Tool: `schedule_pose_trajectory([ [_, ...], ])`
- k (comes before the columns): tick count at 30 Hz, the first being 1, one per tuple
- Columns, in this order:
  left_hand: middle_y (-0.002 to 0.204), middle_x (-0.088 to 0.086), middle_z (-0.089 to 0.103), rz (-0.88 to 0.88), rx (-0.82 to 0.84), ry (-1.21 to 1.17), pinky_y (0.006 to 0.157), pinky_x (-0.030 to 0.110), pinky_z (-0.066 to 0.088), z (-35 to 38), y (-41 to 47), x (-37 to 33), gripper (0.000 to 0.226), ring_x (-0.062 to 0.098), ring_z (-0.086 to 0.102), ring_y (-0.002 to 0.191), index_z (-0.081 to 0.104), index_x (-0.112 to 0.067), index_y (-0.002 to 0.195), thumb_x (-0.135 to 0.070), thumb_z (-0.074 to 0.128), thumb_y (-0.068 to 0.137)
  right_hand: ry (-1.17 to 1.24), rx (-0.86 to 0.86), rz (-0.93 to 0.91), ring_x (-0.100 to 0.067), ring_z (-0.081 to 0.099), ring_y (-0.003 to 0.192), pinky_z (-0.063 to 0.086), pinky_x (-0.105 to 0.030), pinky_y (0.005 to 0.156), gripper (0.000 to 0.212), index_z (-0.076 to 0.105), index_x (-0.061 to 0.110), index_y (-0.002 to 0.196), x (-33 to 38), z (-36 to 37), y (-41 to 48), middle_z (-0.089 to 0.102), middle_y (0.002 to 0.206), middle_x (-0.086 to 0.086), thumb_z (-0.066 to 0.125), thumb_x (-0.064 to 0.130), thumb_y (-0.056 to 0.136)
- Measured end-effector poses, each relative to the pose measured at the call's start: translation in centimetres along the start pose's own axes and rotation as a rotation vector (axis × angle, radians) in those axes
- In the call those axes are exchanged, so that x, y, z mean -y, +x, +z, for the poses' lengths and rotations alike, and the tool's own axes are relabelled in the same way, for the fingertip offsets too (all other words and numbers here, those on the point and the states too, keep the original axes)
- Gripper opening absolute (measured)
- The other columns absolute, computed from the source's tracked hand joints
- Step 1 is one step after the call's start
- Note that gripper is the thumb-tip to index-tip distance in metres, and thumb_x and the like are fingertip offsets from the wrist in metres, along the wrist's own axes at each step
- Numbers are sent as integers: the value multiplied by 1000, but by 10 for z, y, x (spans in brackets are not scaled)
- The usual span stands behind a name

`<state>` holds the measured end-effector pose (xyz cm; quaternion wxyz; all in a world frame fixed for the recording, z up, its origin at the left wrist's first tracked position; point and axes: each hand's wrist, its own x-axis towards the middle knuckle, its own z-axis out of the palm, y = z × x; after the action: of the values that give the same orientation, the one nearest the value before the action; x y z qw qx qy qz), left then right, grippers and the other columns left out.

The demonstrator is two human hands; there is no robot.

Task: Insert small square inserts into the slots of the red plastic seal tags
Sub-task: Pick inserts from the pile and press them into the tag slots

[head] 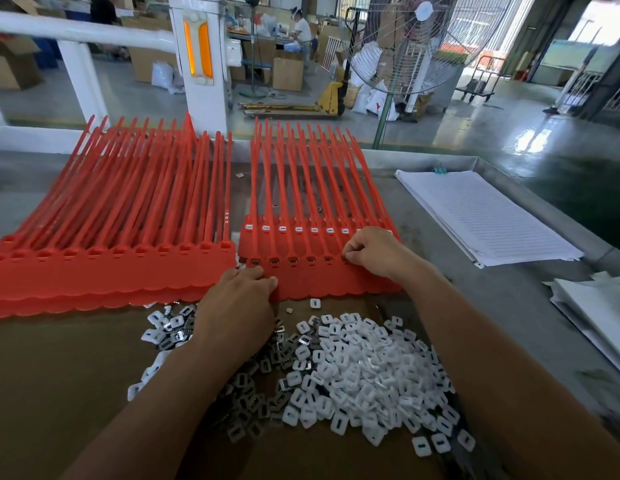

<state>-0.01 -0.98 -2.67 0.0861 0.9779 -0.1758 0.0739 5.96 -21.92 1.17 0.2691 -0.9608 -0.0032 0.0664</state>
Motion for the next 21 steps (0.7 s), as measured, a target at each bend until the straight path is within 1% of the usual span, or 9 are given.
schedule_pose_trajectory([
  [1, 131, -3, 48, 0, -2, 3, 102, 29, 33, 0, 0, 0, 42, 16, 40, 121, 47, -21, 130, -19, 38, 89, -1, -5, 0, -1, 50, 78, 35, -17, 69, 14, 70, 9, 88, 0, 1, 0, 60, 90, 6, 55, 10, 90],
  [5, 131, -3, 48, 0, 5, 6, 102, 30, 34, 0, -1, 0, 41, 16, 40, 121, 48, -22, 129, -20, 37, 89, -4, -22, 0, -3, 50, 77, 32, -12, 57, 16, 64, 18, 75, 0, 3, 1, 61, 89, 6, 58, 10, 88],
  [9, 132, 0, 48, -24, -5, -21, 101, 30, 34, -2, -2, -2, 42, 19, 41, 120, 48, -22, 129, -18, 38, 89, 53, -84, 20, 3, 44, 70, 31, -15, 58, 27, 57, 27, 64, 0, 4, 2, 53, 76, 16, 64, 8, 82],
  [12, 132, 1, 48, -30, -11, -31, 102, 31, 34, -3, -3, -3, 42, 19, 41, 121, 48, -21, 129, -16, 39, 88, 99, -94, 38, 3, 44, 70, 30, -16, 56, 31, 56, 29, 62, 1, 4, 2, 52, 74, 16, 66, 5, 79],
  [13, 132, 1, 48, -32, -11, -35, 102, 31, 35, -4, -4, -3, 42, 19, 41, 121, 49, -21, 129, -15, 39, 88, 104, -87, 40, 2, 45, 71, 31, -16, 58, 30, 56, 28, 62, 1, 4, 1, 53, 75, 16, 66, 5, 79],
  [16, 134, 2, 47, -33, -4, -37, 104, 32, 35, -4, -3, -3, 43, 20, 41, 123, 48, -21, 130, -15, 39, 89, 105, -72, 30, -6, 49, 84, 36, -21, 73, 20, 60, 22, 70, 1, 2, 0, 56, 86, 9, 67, 6, 80],
  [17, 136, 2, 45, -38, -2, -41, 104, 33, 35, -5, -3, -4, 43, 20, 40, 124, 47, -21, 131, -15, 40, 89, 104, -72, 26, -7, 49, 88, 36, -21, 73, 16, 61, 21, 74, 0, 2, -1, 57, 90, 7, 67, 7, 81],
  [20, 140, 3, 42, -47, -2, -59, 106, 32, 33, -6, -3, -5, 43, 20, 40, 126, 46, -21, 131, -14, 40, 90, 108, -75, 16, -7, 48, 90, 33, -17, 63, 9, 64, 17, 86, -2, 2, -1, 57, 95, 6, 66, 9, 82],
  [21, 139, 3, 43, -45, -3, -61, 106, 31, 32, -6, -3, -5, 42, 20, 41, 125, 47, -20, 131, -14, 40, 90, 107, -73, 17, -7, 48, 90, 34, -18, 65, 8, 64, 16, 87, -2, 2, -1, 56, 95, 6, 65, 9, 83],
])
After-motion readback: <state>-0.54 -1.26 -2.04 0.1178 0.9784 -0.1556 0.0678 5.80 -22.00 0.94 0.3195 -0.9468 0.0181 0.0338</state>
